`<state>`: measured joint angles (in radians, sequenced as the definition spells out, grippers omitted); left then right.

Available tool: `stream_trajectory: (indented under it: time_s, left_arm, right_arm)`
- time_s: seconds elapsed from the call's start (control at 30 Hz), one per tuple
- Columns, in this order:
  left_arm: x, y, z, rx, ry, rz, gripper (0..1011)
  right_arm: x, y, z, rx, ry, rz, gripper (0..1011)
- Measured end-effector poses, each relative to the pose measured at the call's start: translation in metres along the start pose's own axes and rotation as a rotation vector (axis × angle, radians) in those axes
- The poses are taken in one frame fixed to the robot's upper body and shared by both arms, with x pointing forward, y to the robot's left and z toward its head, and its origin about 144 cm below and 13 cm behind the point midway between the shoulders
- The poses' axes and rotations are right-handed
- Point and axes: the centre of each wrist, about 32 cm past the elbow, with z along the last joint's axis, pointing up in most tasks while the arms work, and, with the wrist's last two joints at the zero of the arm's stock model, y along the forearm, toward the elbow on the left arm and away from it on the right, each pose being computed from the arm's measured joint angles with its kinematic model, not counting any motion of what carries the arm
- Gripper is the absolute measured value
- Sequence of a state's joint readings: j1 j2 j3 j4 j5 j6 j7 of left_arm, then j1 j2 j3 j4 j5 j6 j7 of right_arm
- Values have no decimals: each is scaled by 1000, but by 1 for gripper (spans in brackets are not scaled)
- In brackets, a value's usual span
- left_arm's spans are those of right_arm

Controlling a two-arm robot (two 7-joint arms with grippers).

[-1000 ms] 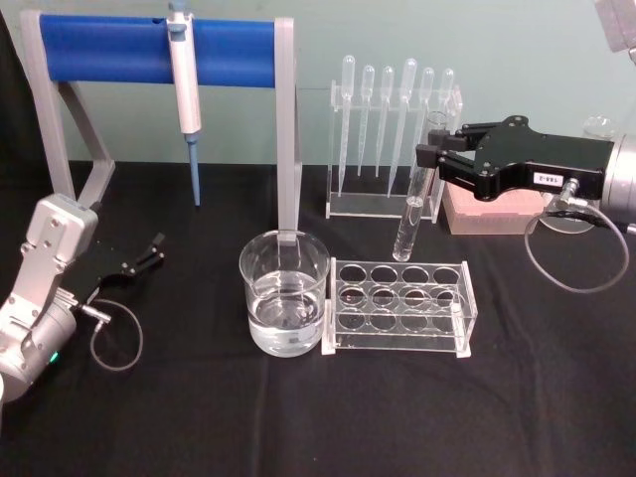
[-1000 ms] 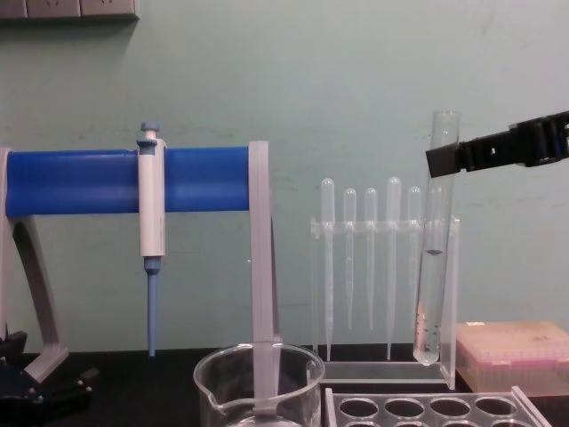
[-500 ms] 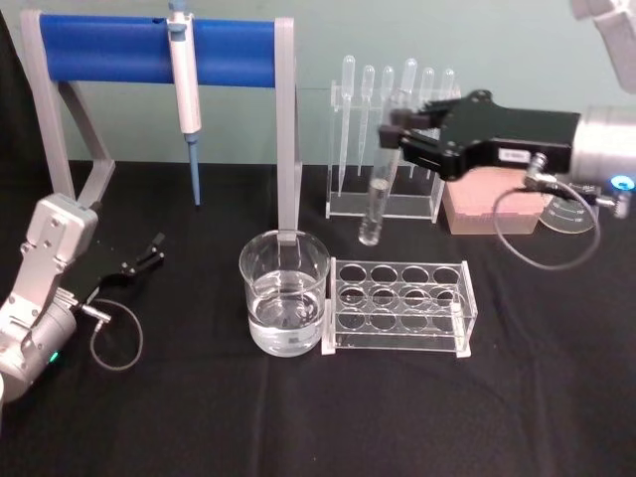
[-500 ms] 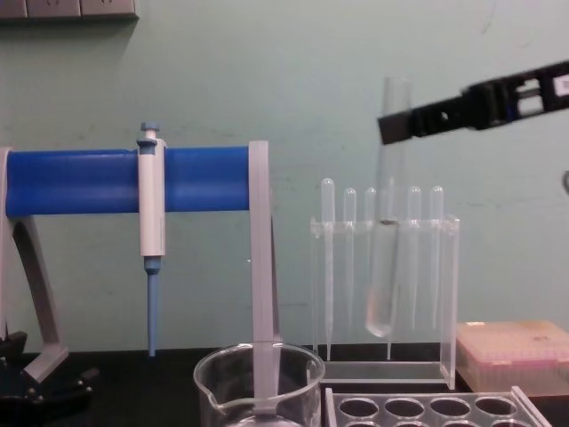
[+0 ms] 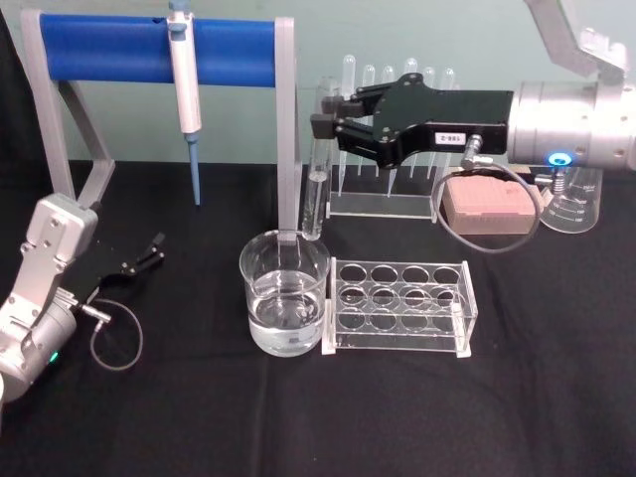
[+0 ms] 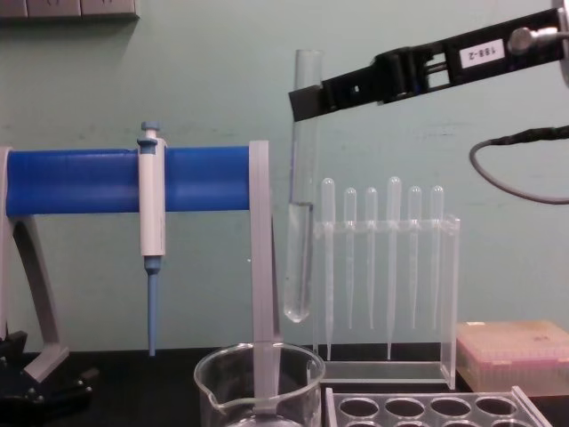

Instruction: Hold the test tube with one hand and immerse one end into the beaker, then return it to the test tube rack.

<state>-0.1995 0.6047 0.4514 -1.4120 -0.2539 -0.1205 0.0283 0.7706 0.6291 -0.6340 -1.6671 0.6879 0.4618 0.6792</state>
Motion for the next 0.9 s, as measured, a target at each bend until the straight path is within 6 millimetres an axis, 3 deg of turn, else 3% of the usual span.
stream_trajectory:
  time_s: [0.33,0.9]
  left_arm:
    - [0,0,0,0,0,0,1000]
    - [0,0,0,0,0,0,1000]
  right_arm:
    - [-5,19,-18,-14,20,30,222]
    - [-10,43,-72,-12,-9,-5,222]
